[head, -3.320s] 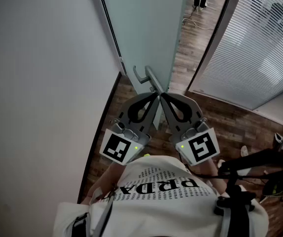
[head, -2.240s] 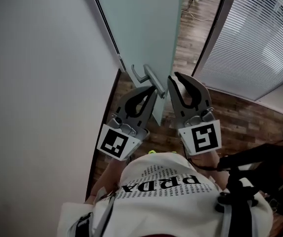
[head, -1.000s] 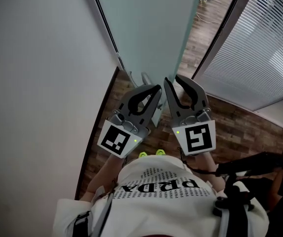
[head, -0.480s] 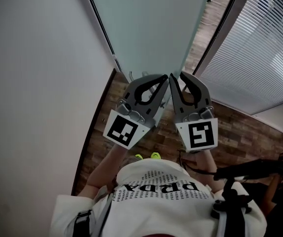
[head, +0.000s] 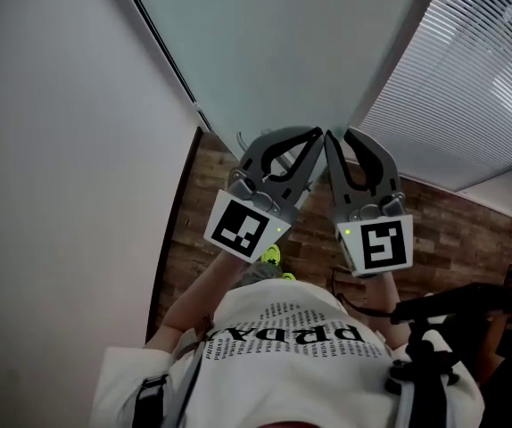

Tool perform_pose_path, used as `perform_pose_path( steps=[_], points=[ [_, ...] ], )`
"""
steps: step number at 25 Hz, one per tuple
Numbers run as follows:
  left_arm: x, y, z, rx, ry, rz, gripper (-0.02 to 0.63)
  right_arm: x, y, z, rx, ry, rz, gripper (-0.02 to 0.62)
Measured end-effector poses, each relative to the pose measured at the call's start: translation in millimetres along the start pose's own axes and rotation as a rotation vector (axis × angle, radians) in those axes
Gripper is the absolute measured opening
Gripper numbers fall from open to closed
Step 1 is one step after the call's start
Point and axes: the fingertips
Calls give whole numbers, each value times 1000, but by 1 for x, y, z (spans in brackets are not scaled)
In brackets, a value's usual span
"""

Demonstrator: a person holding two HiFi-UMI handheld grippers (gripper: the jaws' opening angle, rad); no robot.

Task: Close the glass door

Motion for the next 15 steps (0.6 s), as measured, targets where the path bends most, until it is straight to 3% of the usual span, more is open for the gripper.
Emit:
perform_pose_path(
  steps=[6, 15],
  points=[
    [-31, -23, 20, -7, -64, 9, -9, -20, -17, -28, 3, -41, 12, 60],
    [-111, -58, 8, 5, -26, 43, -9, -16, -40, -108, -16, 3, 1, 60]
  ],
)
Point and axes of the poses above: the fingertips, and each gripper's own axes: x backward along the fingers, z to its left, y out of its top, and after that the axes turned 14 degrees about -z, right-handed
